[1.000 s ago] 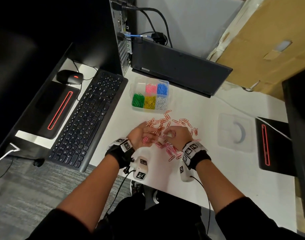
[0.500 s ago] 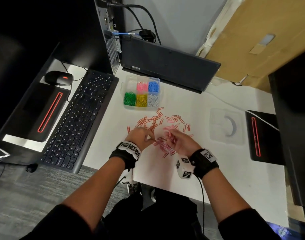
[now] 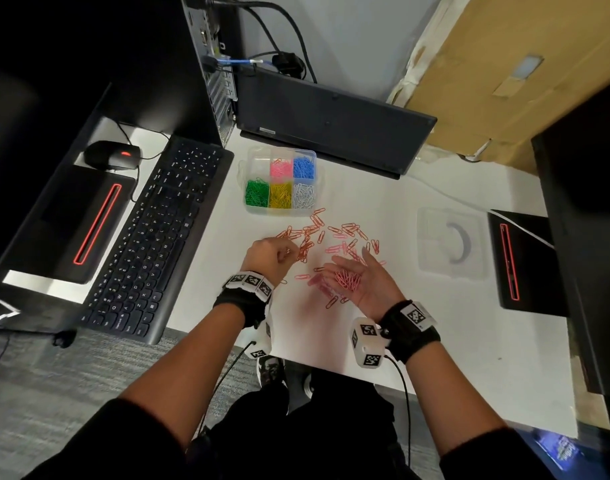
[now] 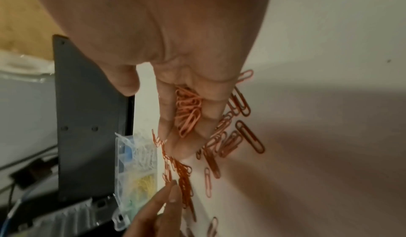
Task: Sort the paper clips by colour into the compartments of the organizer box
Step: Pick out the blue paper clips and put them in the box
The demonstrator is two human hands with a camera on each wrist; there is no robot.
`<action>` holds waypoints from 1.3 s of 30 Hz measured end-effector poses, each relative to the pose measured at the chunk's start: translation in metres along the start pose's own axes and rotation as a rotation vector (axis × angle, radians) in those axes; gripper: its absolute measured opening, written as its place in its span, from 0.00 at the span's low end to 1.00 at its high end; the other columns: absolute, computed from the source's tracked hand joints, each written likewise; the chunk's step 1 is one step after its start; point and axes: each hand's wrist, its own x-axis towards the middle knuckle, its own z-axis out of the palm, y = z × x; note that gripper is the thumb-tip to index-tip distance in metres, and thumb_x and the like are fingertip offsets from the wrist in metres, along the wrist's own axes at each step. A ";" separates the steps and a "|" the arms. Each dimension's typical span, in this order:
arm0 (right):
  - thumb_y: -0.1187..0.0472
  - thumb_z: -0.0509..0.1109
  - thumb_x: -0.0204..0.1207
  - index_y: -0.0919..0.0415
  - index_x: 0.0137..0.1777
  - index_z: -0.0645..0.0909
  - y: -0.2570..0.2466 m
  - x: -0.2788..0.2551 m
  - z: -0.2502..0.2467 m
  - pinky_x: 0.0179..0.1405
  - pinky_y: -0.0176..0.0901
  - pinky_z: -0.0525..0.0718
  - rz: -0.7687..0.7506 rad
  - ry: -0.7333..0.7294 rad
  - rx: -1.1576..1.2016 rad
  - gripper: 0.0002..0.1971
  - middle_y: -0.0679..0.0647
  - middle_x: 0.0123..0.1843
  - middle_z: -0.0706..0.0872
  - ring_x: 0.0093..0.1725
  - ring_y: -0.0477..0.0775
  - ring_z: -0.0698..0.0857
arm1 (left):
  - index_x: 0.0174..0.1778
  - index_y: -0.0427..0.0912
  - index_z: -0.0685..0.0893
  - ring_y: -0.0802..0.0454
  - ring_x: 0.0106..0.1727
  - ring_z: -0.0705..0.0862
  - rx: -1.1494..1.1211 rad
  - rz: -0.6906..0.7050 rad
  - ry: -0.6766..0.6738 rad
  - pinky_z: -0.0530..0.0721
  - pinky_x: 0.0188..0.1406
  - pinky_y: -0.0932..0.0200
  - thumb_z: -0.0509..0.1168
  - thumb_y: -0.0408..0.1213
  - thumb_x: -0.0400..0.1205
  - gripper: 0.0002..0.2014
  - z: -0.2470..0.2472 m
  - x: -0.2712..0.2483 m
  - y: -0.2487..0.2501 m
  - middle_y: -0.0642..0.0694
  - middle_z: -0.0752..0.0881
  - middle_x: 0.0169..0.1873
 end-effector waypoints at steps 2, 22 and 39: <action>0.48 0.60 0.86 0.73 0.58 0.83 0.004 0.002 0.002 0.35 0.44 0.88 -0.013 0.076 -0.134 0.25 0.63 0.40 0.85 0.36 0.56 0.84 | 0.38 0.51 0.91 0.55 0.28 0.75 0.000 0.039 -0.085 0.80 0.35 0.60 0.77 0.40 0.73 0.01 0.000 -0.006 -0.001 0.55 0.74 0.22; 0.47 0.74 0.76 0.54 0.47 0.89 0.007 0.031 0.023 0.46 0.43 0.82 -0.516 -0.001 -1.885 0.11 0.47 0.40 0.85 0.43 0.51 0.84 | 0.42 0.41 0.80 0.44 0.37 0.81 0.051 -0.008 -0.176 0.80 0.40 0.55 0.66 0.37 0.83 0.06 0.013 -0.014 0.002 0.48 0.81 0.32; 0.63 0.69 0.80 0.65 0.62 0.84 0.009 -0.018 -0.028 0.38 0.39 0.87 -0.031 -0.007 -0.189 0.13 0.57 0.44 0.88 0.40 0.51 0.86 | 0.50 0.45 0.73 0.64 0.19 0.76 -0.293 -0.161 -0.196 0.70 0.21 0.72 0.61 0.32 0.85 0.04 0.035 -0.036 0.022 0.46 0.85 0.25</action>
